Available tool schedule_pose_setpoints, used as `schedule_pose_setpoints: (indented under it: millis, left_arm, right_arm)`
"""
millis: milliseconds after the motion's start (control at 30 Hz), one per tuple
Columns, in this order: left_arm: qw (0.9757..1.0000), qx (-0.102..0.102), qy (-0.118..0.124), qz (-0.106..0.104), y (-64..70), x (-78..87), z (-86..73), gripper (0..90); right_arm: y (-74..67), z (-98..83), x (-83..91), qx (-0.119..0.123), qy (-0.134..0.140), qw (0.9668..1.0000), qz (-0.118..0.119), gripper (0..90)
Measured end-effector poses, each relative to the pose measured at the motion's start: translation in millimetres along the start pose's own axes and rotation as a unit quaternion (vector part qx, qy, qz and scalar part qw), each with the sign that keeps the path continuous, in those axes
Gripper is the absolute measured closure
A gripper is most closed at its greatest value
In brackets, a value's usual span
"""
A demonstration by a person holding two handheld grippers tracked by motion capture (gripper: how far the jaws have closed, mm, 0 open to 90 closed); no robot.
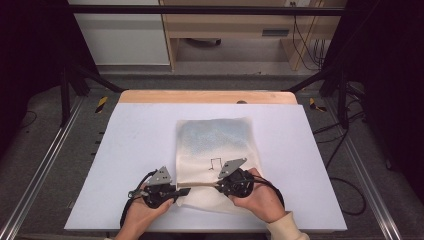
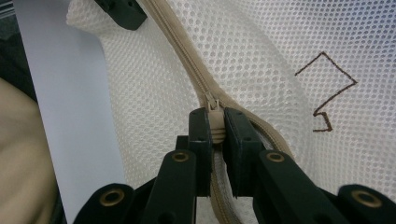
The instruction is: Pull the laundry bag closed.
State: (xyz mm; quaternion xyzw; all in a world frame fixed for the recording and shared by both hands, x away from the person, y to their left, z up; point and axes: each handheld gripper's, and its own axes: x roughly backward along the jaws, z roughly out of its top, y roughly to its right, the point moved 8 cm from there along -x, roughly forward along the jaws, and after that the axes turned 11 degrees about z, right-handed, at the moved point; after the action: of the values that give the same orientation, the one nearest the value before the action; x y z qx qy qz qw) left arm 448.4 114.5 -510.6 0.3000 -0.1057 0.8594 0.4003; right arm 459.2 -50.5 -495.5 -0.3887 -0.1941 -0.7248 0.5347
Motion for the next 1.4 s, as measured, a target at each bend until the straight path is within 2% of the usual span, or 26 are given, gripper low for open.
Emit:
schedule_pose_setpoints:
  millis: [533, 1400]
  left_arm:
    - [1.0000, 0.000, 0.000, -0.001, 0.7, 0.0, 0.0, 86.1]
    - [1.0000, 0.003, 0.004, 0.000, -0.5, 1.4, 0.7, 86.1]
  right_arm:
    - [3.5, -9.0, 5.8, -0.009, 0.002, 0.9999, -0.005, 82.1]
    - [12.3, -31.0, 27.0, -0.031, 0.012, 0.9992, -0.024, 82.0]
